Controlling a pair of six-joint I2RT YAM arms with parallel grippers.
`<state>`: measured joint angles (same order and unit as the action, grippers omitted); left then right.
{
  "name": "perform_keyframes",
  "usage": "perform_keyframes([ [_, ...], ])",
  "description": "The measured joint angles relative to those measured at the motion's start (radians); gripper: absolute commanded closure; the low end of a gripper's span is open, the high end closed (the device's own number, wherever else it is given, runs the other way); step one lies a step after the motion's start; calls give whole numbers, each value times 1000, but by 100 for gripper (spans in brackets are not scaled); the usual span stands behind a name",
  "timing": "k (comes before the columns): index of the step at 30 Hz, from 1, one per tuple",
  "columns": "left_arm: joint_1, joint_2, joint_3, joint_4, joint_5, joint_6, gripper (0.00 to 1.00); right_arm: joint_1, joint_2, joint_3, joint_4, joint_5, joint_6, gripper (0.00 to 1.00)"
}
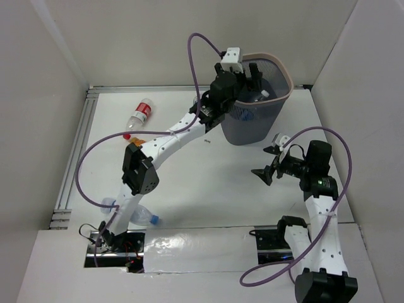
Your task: Put the plastic bottles in the bin
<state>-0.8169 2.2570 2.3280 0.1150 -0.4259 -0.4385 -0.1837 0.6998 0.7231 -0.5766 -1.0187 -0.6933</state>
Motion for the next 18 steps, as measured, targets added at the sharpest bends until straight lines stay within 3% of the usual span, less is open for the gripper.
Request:
perform_keyframes([
  [3, 9, -94, -90, 5, 3, 26, 0, 33, 48, -16, 22, -31, -3, 1],
  [5, 11, -212, -214, 11, 4, 45, 0, 117, 103, -16, 54, -11, -6, 3],
  [10, 32, -699, -629, 17, -23, 57, 0, 478, 256, -15, 160, 169, 9, 16],
  [13, 56, -1021, -858, -43, -105, 12, 0, 626, 338, 0, 240, 264, 55, 28],
  [18, 77, -1419, -1102, -383, -286, -245, 0, 767, 537, 82, 370, 456, 195, 26],
])
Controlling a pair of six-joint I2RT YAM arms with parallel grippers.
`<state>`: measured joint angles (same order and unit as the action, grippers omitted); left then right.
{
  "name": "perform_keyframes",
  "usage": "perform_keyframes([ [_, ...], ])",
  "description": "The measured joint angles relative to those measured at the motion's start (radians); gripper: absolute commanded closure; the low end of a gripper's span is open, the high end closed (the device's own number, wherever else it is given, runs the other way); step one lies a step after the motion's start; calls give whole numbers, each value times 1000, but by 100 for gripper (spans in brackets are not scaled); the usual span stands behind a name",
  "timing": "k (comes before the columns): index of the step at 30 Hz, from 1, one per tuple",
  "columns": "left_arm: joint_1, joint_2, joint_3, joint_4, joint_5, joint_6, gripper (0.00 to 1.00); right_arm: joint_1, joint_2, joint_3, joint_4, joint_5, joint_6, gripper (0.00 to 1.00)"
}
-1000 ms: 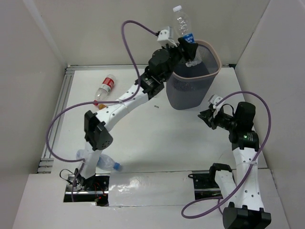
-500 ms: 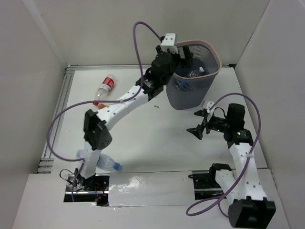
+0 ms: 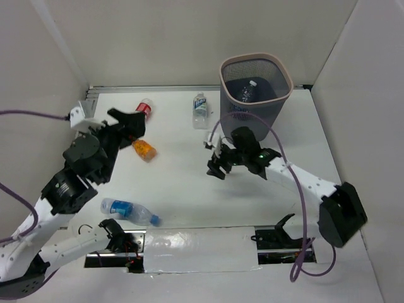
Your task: Put the plastic bottles in the bin
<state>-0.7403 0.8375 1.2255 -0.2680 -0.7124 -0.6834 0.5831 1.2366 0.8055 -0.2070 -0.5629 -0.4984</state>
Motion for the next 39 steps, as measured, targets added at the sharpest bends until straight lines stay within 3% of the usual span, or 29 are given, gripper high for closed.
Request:
perform_keyframes([
  [4, -10, -140, -136, -384, -38, -268, 3, 107, 260, 217, 39, 121, 200, 11],
  [5, -12, -168, -160, -456, -34, -307, 3, 126, 325, 279, 50, 135, 244, 3],
  [9, -15, -269, -207, -634, 13, -369, 4, 184, 610, 590, 55, 165, 404, 0],
  [14, -15, -393, -191, -704, 62, -365, 4, 257, 854, 851, 54, 231, 493, 0],
  [18, -15, -447, -189, -733, 106, -363, 4, 315, 976, 962, 49, 286, 521, 0],
  [33, -15, -480, -278, -778, 219, -365, 4, 341, 1148, 1110, 58, 508, 559, 0],
  [39, -15, -489, -314, -781, 248, -372, 4, 339, 1237, 1182, 61, 526, 533, 0],
])
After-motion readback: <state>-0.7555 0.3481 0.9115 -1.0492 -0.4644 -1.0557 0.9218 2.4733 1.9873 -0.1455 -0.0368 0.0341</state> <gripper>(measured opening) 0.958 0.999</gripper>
